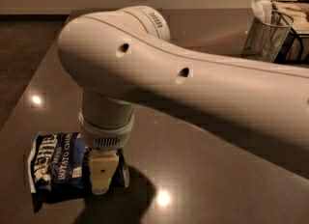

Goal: Pick blue chip bag

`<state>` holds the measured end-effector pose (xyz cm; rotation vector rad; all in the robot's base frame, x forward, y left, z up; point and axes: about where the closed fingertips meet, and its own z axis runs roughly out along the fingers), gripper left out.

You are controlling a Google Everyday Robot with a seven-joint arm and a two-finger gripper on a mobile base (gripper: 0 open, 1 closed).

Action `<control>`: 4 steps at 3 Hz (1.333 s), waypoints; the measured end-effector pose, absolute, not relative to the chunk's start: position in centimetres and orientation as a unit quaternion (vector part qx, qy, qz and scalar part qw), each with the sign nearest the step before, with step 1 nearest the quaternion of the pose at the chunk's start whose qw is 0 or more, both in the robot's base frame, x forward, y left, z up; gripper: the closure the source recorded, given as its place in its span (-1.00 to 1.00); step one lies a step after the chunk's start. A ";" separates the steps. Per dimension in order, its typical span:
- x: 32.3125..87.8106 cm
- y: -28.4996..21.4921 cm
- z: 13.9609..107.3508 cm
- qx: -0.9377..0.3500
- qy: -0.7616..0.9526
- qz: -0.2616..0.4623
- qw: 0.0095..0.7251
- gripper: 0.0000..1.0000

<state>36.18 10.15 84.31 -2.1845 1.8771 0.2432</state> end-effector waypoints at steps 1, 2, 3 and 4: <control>36.5 10.0 84.3 -0.748 0.647 0.090 0.116 -0.17; 37.6 9.3 86.2 -0.742 0.651 0.103 0.122 0.30; 39.3 8.1 89.5 -0.747 0.640 0.105 0.145 0.78; 40.5 6.6 92.5 -0.757 0.623 0.109 0.164 1.00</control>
Offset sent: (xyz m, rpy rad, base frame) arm 0.0325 -0.0189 0.0477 0.0679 0.0521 -0.0318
